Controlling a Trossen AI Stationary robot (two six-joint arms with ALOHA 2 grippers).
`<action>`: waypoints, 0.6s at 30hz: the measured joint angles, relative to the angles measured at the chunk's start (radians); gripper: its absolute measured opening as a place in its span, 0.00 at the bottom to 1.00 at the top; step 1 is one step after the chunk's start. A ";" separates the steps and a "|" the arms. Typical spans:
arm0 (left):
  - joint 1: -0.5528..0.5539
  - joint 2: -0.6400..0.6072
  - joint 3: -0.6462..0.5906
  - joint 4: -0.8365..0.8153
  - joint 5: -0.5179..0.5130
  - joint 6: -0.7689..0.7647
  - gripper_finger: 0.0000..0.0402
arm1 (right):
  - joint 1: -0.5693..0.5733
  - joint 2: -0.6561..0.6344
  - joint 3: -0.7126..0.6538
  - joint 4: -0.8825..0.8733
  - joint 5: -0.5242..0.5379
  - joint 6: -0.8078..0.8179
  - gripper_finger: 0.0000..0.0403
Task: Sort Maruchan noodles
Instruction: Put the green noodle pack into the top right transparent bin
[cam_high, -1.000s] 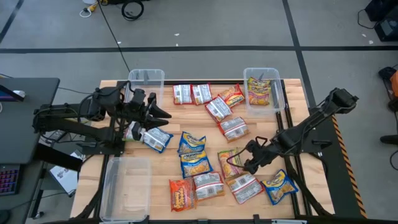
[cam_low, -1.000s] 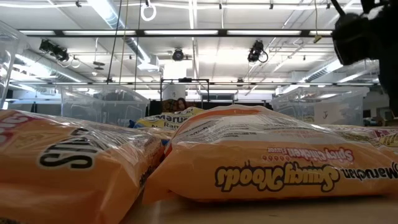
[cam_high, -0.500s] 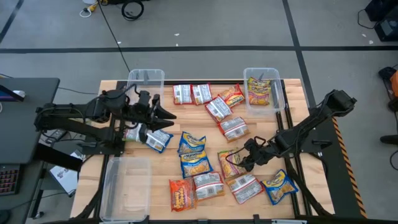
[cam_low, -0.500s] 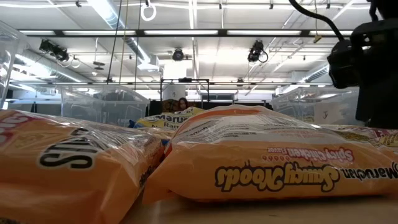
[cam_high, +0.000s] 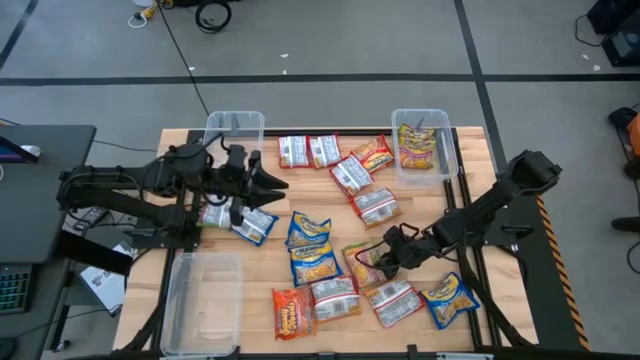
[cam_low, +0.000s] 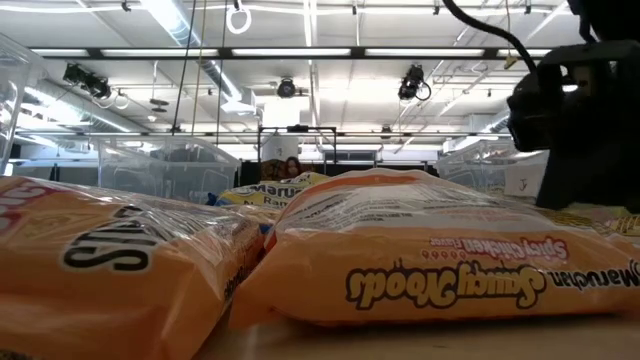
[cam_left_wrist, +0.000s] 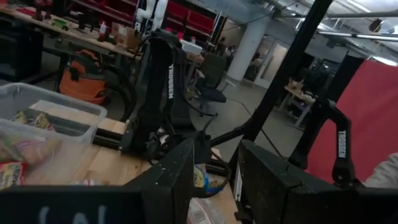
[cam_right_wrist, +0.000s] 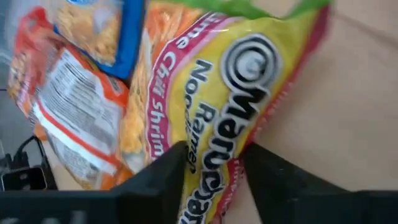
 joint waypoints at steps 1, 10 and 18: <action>0.000 0.001 0.000 -0.002 0.000 0.000 0.33 | 0.000 0.001 0.000 0.003 0.021 -0.029 0.28; 0.000 0.001 0.000 0.017 -0.013 -0.001 0.33 | -0.014 -0.092 0.230 -0.354 0.063 -0.412 0.01; 0.001 0.002 0.000 0.023 -0.109 0.079 0.33 | -0.099 -0.185 0.685 -1.063 0.294 -0.762 0.01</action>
